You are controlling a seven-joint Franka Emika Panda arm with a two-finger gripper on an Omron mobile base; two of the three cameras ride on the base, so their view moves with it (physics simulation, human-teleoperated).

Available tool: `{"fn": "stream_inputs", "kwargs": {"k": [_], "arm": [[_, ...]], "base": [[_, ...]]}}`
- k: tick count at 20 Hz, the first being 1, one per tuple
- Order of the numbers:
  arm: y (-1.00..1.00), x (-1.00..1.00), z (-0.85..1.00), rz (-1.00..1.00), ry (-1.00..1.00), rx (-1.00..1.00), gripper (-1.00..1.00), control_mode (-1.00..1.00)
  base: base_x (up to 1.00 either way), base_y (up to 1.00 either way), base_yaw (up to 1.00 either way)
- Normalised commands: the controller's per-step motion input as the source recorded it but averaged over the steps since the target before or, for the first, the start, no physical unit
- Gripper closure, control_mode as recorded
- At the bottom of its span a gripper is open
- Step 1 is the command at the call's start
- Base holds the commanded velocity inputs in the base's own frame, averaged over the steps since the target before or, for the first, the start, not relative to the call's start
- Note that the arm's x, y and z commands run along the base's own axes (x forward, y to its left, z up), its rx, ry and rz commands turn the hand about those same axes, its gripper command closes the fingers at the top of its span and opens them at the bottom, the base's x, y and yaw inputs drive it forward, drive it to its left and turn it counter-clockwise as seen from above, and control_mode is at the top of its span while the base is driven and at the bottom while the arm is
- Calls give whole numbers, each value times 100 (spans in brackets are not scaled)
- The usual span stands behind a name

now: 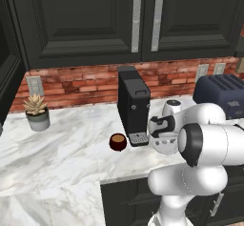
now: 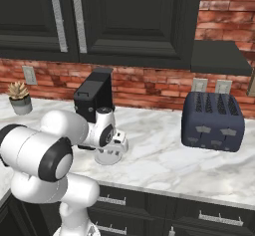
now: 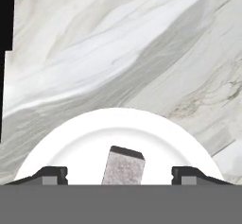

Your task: Take a sugar cube from the saucer and place it inside the coffee. Then, grab milk from the fridge and place it next to the coffee on the counter to sweeten the coffee.

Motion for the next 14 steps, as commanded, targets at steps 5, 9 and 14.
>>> {"fn": "stream_inputs", "kwargs": {"k": [5,9,14], "arm": [[0,4,0,0,-4,0,-100,-100],[0,10,-1,0,-4,0,-100,-100],[-1,13,0,0,-5,0,-100,-100]], "base": [[0,0,0],[0,0,0],[0,0,0]]}}
